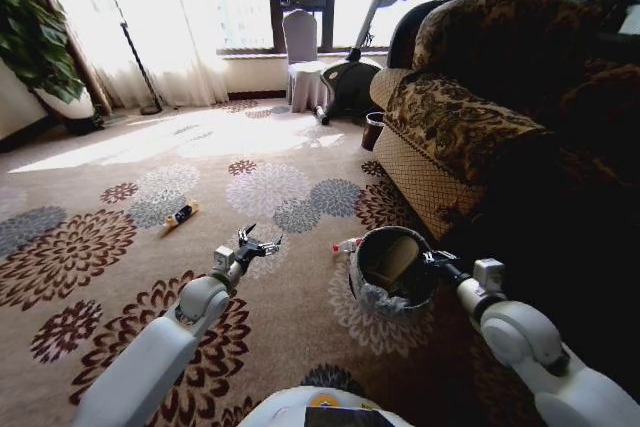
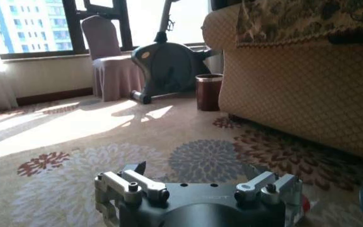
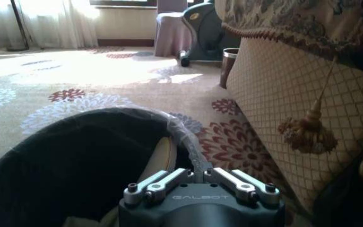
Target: Pick up the trash from the ground and place it into the trash bin.
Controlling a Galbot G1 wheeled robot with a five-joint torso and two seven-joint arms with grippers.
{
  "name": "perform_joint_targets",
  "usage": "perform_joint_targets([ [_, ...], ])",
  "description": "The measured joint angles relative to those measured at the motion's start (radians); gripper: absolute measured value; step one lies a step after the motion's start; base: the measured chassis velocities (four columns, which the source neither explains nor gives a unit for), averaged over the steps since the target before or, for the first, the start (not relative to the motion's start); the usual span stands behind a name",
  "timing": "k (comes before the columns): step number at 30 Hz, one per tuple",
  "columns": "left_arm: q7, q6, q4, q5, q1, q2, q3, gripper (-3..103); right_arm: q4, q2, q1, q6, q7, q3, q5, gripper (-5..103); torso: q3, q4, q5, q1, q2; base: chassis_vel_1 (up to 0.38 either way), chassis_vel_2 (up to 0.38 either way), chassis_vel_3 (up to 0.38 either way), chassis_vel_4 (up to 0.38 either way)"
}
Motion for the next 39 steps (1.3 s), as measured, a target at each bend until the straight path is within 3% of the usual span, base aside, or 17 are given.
perform_joint_targets([
  [9, 0.016, 0.0, 0.01, 0.003, -0.004, -0.002, 0.003, 100, 0.001, 0.0, -0.002, -0.001, 0.002, 0.001, -0.002, 2, 0.0, -0.0001, -0.0001, 0.0, 0.0, -0.168, 0.061, 0.066, -0.162],
  [22, 0.105, -0.006, 0.059, -0.003, -0.012, -0.001, 0.012, 100, 0.016, 0.012, -0.019, -0.013, 0.006, 0.006, 0.004, 2, 0.0, -0.0002, 0.0001, 0.0, 0.0, -0.111, -0.077, -0.074, -0.105],
  [26, 0.143, 0.008, 0.121, -0.018, -0.04, -0.004, 0.036, 100, 0.017, 0.012, -0.019, -0.013, 0.01, 0.008, 0.007, 2, 0.0, -0.0003, 0.0002, 0.0, 0.0, -0.134, -0.115, -0.118, -0.128],
  [29, 0.161, 0.031, 0.237, -0.027, -0.084, -0.021, 0.089, 100, 0.016, 0.006, -0.013, -0.013, 0.011, 0.004, 0.014, 2, 0.0, -0.0011, -0.0003, 0.0, 0.0, -0.111, -0.091, -0.102, -0.097],
  [35, 0.181, 0.022, 0.404, -0.005, -0.174, -0.061, 0.176, 100, 0.006, -0.015, 0.002, -0.011, -0.004, -0.008, 0.027, 2, 0.0, -0.0003, 0.0, 0.0, 0.0, -0.037, -0.023, -0.029, -0.03],
  [38, 0.181, 0.022, 0.446, -0.003, -0.202, -0.076, 0.195, 100, -0.003, -0.027, 0.007, -0.006, -0.028, -0.011, 0.029, 2, 0.0, 0.0014, 0.0002, 0.0, 0.0, 0.0, 0.0, 0.0, 0.0],
  [39, 0.181, 0.025, 0.467, -0.005, -0.222, -0.085, 0.211, 100, -0.003, -0.03, 0.001, -0.002, -0.035, -0.008, 0.028, 2, 0.0, 0.0008, 0.0003, 0.0, 0.0, 0.0, 0.0, 0.0, 0.0],
])
